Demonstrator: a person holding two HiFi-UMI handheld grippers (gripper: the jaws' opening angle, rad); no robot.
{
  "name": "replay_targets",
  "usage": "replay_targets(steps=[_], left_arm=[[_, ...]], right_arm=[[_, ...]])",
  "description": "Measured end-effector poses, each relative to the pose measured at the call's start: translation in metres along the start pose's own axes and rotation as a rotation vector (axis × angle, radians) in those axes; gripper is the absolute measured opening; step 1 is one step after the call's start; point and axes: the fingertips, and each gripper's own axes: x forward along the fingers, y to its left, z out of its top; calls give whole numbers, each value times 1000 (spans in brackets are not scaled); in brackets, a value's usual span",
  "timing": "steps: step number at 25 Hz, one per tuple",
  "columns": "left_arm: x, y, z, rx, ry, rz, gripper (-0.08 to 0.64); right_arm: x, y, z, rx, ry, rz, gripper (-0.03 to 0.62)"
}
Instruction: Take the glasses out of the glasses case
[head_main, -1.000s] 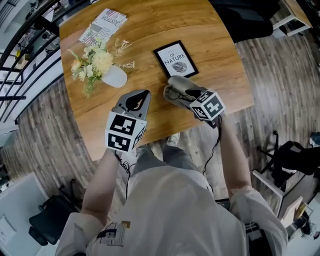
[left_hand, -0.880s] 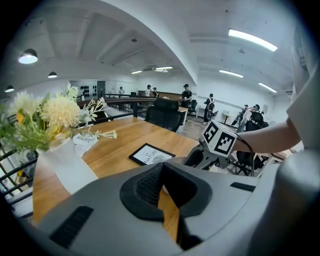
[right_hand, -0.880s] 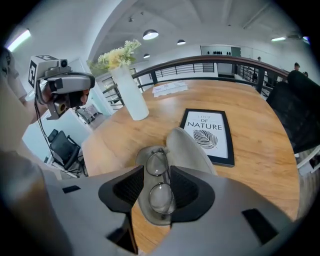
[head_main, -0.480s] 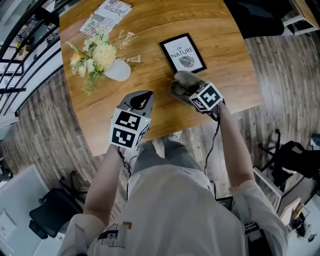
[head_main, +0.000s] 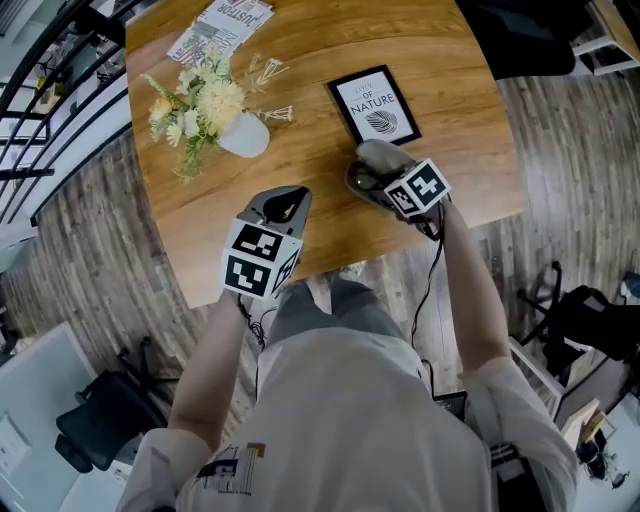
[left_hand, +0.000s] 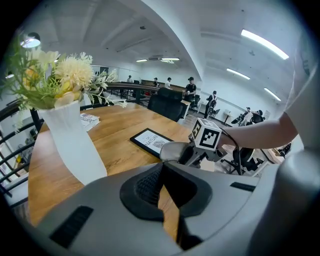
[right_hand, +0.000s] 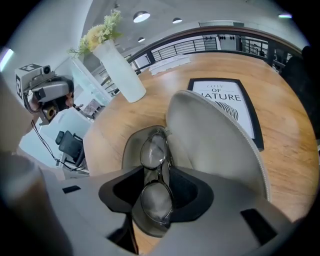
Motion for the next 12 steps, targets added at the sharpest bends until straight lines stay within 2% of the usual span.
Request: replay_targets(steps=[2,6,12], left_arm=[[0,-2,-2,3,5,-6,15],[-4,-3,-4,12,7,-13,15],[-19,5,2,24,-14,7,15]], right_arm=[[1,4,-4,1,37,12,119],[-2,12,0,16,14,19,71],[-36,17,21,12,-84,-42,67]])
